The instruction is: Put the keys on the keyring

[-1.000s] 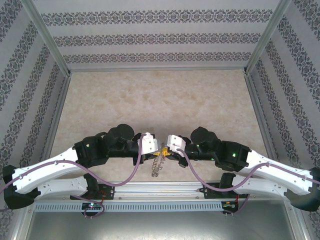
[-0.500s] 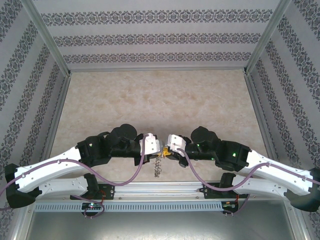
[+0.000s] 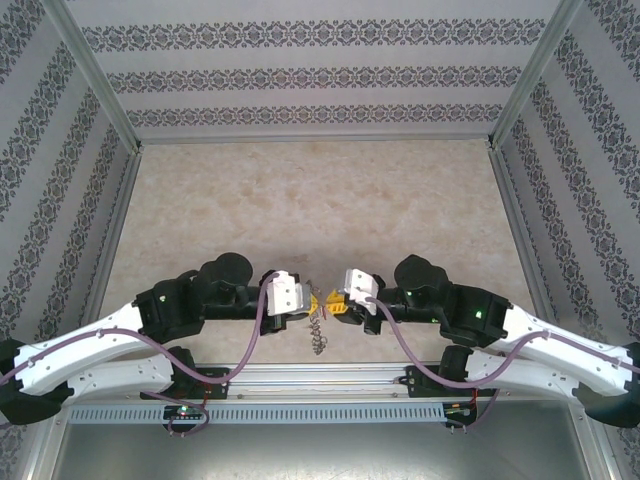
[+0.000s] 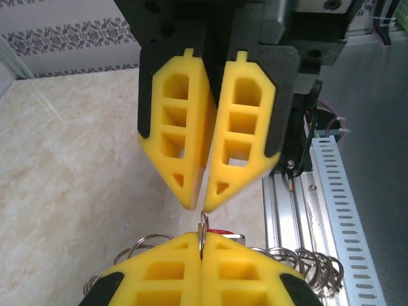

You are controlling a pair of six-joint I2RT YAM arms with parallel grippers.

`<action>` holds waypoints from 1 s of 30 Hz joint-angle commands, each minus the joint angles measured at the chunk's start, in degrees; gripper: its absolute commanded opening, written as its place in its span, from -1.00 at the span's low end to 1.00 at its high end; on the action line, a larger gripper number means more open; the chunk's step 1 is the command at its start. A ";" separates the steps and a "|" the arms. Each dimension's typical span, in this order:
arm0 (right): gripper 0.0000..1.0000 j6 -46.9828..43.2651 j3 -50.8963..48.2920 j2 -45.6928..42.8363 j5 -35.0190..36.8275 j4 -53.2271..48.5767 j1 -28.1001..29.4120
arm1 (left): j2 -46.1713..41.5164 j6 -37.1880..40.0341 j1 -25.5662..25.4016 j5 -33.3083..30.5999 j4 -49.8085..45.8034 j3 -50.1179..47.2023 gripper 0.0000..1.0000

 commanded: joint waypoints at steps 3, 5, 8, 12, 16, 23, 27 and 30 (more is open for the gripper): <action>-0.88 2.28 -1.37 -2.08 -0.50 1.70 -0.06 | -0.90 -0.67 -0.39 2.03 4.02 -0.77 -1.00; -0.84 2.37 -1.26 -1.92 -1.66 1.73 -0.05 | -0.91 -0.82 -0.47 2.38 4.56 -0.87 -1.00; -0.70 2.60 -1.15 -1.03 -4.61 1.95 -0.09 | -0.76 -0.79 -0.47 2.37 4.67 -0.97 -1.00; -0.56 3.27 -1.62 -1.01 -7.35 3.40 -0.04 | -0.80 -0.76 -0.46 2.34 4.84 -1.18 -1.00; -0.56 3.25 -1.43 -0.23 -6.89 3.50 -0.09 | -0.77 -0.67 -0.47 2.53 5.11 -1.36 -1.00; -0.88 2.86 -1.02 1.80 -7.06 3.71 -0.14 | -1.08 -0.41 -0.45 2.72 5.33 -1.28 -1.00; -1.00 2.63 -0.62 2.49 -6.90 2.60 -0.31 | -1.58 -0.54 -0.47 2.67 5.96 -1.41 -1.00; -1.00 2.84 -1.14 2.29 -6.47 2.79 -0.61 | -1.77 -0.67 -0.47 3.46 6.82 -1.53 -1.00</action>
